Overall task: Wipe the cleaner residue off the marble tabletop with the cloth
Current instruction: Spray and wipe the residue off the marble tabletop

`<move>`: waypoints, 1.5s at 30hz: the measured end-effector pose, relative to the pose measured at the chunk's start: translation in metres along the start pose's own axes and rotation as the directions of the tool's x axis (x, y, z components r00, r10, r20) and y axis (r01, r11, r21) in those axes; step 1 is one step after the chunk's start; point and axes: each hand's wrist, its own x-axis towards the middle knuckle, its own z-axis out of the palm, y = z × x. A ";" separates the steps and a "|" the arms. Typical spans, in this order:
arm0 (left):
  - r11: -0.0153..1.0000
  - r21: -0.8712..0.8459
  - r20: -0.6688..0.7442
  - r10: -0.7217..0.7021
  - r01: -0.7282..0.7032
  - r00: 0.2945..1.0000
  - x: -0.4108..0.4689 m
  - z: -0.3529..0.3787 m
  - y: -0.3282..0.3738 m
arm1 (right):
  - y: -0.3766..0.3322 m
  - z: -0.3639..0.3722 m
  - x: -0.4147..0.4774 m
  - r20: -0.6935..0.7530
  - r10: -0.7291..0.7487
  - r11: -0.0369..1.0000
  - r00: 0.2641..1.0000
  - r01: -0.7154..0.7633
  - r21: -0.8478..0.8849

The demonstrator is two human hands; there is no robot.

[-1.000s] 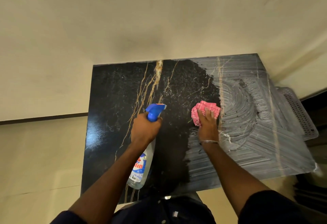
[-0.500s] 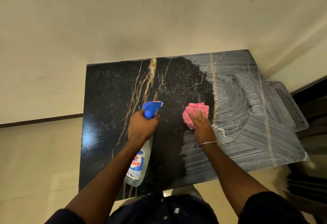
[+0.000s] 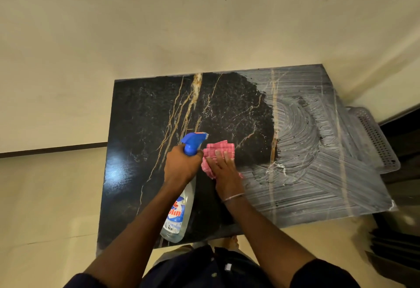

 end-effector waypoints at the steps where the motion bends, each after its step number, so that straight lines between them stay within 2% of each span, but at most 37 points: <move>1: 1.000 -0.003 -0.006 -0.001 0.001 1.000 -0.003 0.003 0.001 | -0.001 0.001 -0.001 0.029 -0.055 0.998 0.998 0.056 -0.020; 4: 1.000 0.008 -0.024 0.006 -0.006 1.000 -0.010 0.008 0.003 | 0.021 -0.011 -0.004 0.073 -0.090 0.996 0.993 0.091 -0.011; 6: 1.000 0.011 -0.026 0.011 -0.011 1.000 -0.013 0.009 0.002 | 0.043 -0.025 -0.011 0.072 0.015 0.999 0.997 -0.013 -0.030; 9: 1.000 0.005 -0.007 -0.001 0.001 1.000 -0.018 0.010 0.001 | 0.085 -0.048 -0.021 -0.059 0.178 0.982 0.982 -0.181 -0.051; 12: 1.000 0.005 -0.016 0.004 -0.003 1.000 -0.025 0.011 -0.001 | 0.112 -0.065 -0.027 -0.087 0.231 0.967 0.969 -0.238 -0.095; 16: 1.000 0.013 -0.045 0.007 -0.006 0.999 -0.036 0.013 -0.001 | 0.087 -0.056 -0.030 -0.138 0.295 0.944 0.945 -0.311 -0.108; 19: 1.000 0.013 -0.063 -0.007 0.008 0.998 -0.043 0.015 -0.002 | 0.049 -0.034 -0.034 -0.115 0.211 0.968 0.971 -0.223 -0.112; 23: 1.000 0.009 -0.110 -0.011 0.012 0.994 -0.054 0.018 -0.007 | -0.003 -0.003 -0.042 0.022 -0.047 0.995 0.999 0.049 -0.086; 25: 1.000 0.011 -0.100 -0.021 0.022 0.995 -0.059 0.020 -0.009 | -0.008 -0.002 -0.043 0.065 -0.151 0.981 0.986 0.157 -0.111; 27: 0.999 0.020 -0.086 -0.028 0.030 0.996 -0.062 0.021 -0.010 | 0.010 -0.011 -0.045 0.090 -0.197 0.973 0.976 0.206 -0.101; 29: 0.999 0.022 -0.080 -0.034 0.036 0.996 -0.064 0.023 -0.011 | 0.036 -0.026 -0.051 0.105 -0.129 0.986 0.986 0.139 -0.094; 32: 0.999 0.027 -0.091 -0.031 0.034 0.995 -0.066 0.030 -0.010 | 0.082 -0.047 -0.061 -0.026 0.045 0.992 0.999 -0.048 -0.116; 35: 0.999 0.027 -0.102 -0.020 0.023 0.995 -0.070 0.038 -0.009 | 0.112 -0.064 -0.068 -0.129 0.170 0.976 0.977 -0.185 -0.118; 40: 0.999 0.014 -0.090 -0.028 0.030 0.996 -0.074 0.047 -0.007 | 0.099 -0.053 -0.065 -0.164 0.303 0.943 0.939 -0.320 -0.092; 42: 0.999 0.020 -0.084 -0.029 0.031 0.996 -0.077 0.049 -0.007 | 0.079 -0.039 -0.066 -0.159 0.244 0.958 0.957 -0.263 -0.114; 45: 0.999 0.034 -0.082 -0.012 0.015 0.997 -0.080 0.052 -0.008 | 0.037 -0.016 -0.072 -0.108 0.045 0.993 0.993 -0.056 -0.101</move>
